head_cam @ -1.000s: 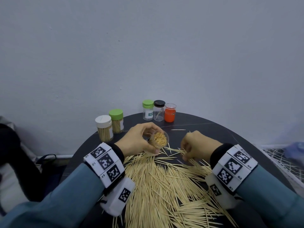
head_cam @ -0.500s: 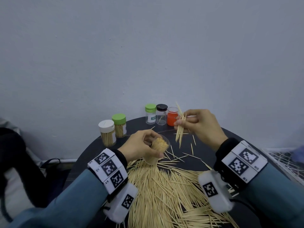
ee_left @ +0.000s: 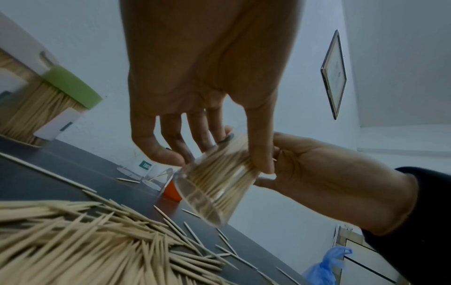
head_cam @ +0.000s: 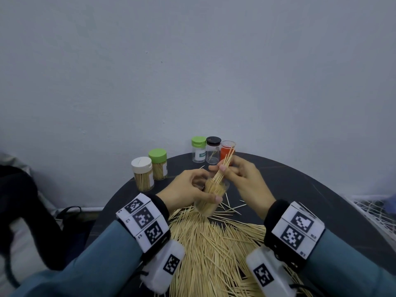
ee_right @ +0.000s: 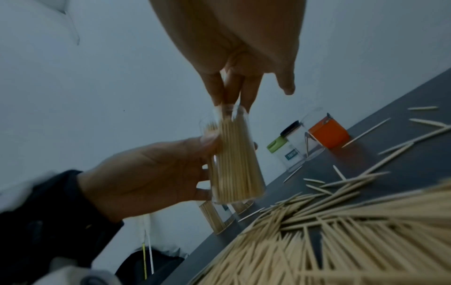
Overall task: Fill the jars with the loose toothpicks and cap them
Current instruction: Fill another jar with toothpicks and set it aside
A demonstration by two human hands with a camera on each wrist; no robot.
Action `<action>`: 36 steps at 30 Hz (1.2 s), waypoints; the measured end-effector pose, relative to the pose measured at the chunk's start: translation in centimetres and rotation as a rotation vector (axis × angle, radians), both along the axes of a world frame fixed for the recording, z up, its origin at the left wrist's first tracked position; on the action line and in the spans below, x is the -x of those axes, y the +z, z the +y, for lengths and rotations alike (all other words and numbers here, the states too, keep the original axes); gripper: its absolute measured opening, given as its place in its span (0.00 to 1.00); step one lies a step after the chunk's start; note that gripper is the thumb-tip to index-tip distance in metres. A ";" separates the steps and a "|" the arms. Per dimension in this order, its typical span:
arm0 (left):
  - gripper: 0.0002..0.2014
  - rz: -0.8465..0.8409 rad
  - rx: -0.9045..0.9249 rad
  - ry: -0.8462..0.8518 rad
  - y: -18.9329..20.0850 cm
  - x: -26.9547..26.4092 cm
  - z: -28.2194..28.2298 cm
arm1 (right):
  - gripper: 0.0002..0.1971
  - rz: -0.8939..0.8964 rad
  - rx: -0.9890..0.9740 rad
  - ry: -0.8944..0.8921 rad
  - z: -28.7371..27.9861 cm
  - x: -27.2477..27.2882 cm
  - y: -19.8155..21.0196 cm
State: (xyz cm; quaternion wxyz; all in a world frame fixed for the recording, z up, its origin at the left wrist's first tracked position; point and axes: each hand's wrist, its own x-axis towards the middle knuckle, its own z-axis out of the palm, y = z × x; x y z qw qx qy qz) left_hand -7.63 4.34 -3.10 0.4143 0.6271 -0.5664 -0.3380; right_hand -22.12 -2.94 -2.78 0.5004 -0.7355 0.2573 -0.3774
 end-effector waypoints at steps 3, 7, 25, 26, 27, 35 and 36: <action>0.18 0.017 -0.002 0.002 0.0 -0.1 0.0 | 0.06 -0.017 -0.099 0.063 0.2 -0.3 -0.2; 0.22 0.005 -0.012 -0.023 -0.1 0.0 0.0 | 0.10 -0.040 -0.116 0.068 0.4 -0.4 0.1; 0.17 0.016 -0.008 -0.018 -0.1 -0.1 -0.1 | 0.27 0.309 -0.083 0.094 1.1 0.8 1.7; 0.18 0.047 0.003 0.027 -0.2 -0.2 -0.2 | 0.26 0.300 -0.071 0.099 1.1 0.9 2.0; 0.18 0.084 0.012 0.070 -0.2 -0.4 -0.2 | 0.26 0.310 -0.055 0.115 1.0 1.0 2.1; 0.18 0.099 0.016 0.153 -0.4 -0.9 -0.3 | 0.24 0.396 -0.060 0.216 1.3 0.7 2.1; 0.19 0.103 0.018 0.158 -0.4 -0.9 -0.3 | 0.24 0.382 -0.055 0.200 1.1 0.7 2.0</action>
